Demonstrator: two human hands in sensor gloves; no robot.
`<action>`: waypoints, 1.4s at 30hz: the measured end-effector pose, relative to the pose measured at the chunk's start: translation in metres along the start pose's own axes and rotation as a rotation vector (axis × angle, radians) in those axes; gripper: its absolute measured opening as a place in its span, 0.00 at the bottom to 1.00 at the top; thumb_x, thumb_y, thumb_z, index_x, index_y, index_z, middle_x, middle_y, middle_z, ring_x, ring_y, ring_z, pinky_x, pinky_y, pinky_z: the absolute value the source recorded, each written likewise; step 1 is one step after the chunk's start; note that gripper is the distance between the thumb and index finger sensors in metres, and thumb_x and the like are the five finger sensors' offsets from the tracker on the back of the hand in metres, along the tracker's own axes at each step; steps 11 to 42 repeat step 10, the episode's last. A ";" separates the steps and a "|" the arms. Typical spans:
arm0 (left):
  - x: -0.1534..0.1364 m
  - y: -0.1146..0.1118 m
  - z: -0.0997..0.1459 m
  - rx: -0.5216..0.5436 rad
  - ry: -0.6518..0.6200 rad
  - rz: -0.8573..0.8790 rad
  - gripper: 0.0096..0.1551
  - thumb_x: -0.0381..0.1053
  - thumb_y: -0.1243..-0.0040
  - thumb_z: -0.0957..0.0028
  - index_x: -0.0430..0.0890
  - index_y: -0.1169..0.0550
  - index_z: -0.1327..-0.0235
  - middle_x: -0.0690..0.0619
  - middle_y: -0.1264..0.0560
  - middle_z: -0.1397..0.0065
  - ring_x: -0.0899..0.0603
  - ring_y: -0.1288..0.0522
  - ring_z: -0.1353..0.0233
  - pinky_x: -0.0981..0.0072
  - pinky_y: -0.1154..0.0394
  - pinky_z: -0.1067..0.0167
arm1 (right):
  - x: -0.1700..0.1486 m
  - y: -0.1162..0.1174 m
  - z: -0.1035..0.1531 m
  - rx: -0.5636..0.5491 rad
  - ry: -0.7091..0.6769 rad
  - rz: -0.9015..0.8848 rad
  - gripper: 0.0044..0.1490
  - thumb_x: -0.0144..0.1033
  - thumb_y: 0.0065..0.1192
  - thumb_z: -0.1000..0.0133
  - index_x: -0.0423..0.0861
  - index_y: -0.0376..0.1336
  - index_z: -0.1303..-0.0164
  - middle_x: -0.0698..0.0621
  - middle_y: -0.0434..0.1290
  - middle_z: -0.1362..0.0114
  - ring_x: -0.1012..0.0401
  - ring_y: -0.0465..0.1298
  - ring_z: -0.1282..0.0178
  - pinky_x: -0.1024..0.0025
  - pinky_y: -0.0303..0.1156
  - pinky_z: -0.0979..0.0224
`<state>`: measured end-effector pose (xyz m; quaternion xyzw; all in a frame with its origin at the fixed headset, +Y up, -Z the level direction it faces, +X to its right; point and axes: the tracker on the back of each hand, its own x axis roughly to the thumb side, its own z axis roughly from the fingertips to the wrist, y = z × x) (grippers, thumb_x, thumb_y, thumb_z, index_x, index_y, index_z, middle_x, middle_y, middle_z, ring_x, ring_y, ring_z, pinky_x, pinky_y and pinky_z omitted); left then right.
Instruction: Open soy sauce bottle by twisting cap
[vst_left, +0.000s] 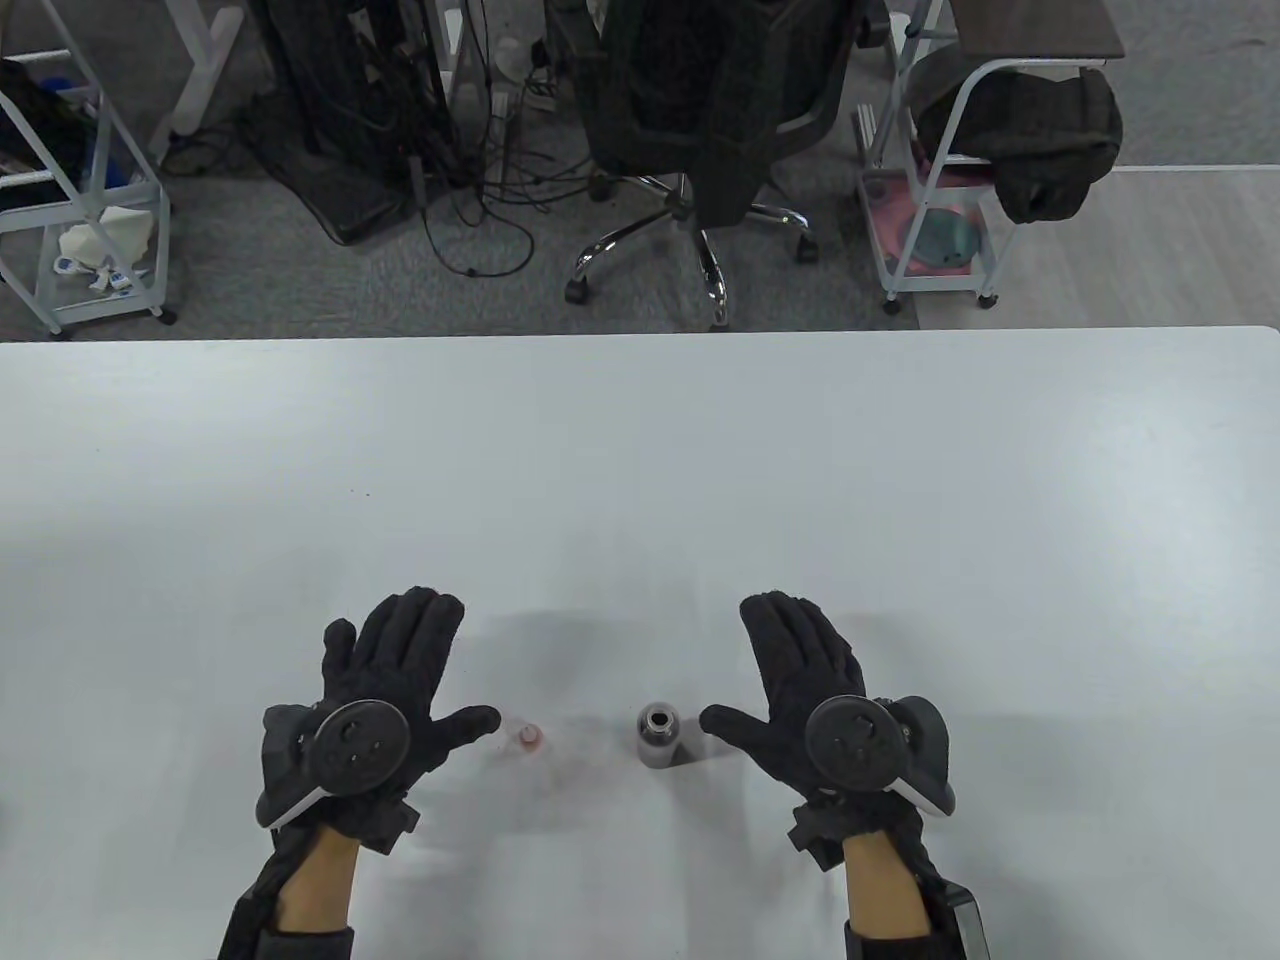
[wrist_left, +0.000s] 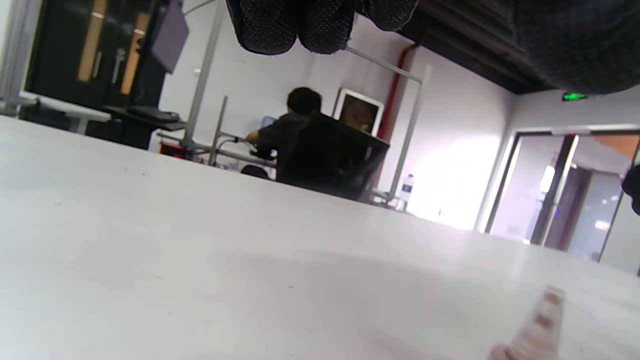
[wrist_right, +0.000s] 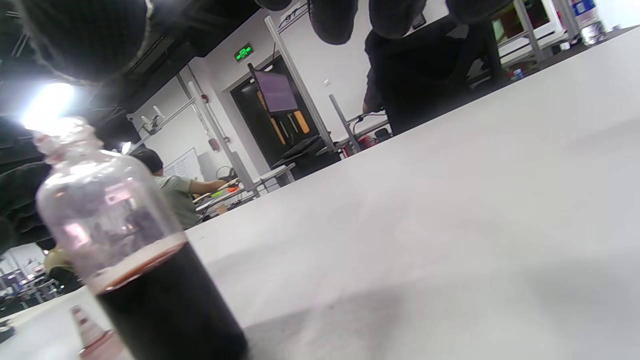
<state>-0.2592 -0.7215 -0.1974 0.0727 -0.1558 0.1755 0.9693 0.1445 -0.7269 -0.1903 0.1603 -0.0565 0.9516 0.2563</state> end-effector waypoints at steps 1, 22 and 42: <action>-0.002 0.000 0.000 -0.004 0.008 0.012 0.63 0.79 0.42 0.59 0.53 0.47 0.13 0.41 0.46 0.11 0.30 0.41 0.15 0.21 0.51 0.27 | -0.001 0.000 0.000 0.000 0.007 0.001 0.64 0.73 0.56 0.41 0.50 0.35 0.07 0.38 0.46 0.06 0.33 0.49 0.07 0.27 0.51 0.18; 0.002 -0.007 -0.002 -0.058 -0.001 -0.018 0.63 0.79 0.43 0.58 0.52 0.47 0.13 0.39 0.45 0.12 0.30 0.40 0.15 0.21 0.51 0.28 | -0.002 0.002 -0.002 0.017 0.019 -0.003 0.63 0.73 0.55 0.41 0.50 0.35 0.07 0.38 0.46 0.06 0.33 0.49 0.07 0.28 0.52 0.18; 0.002 -0.007 -0.002 -0.058 -0.001 -0.018 0.63 0.79 0.43 0.58 0.52 0.47 0.13 0.39 0.45 0.12 0.30 0.40 0.15 0.21 0.51 0.28 | -0.002 0.002 -0.002 0.017 0.019 -0.003 0.63 0.73 0.55 0.41 0.50 0.35 0.07 0.38 0.46 0.06 0.33 0.49 0.07 0.28 0.52 0.18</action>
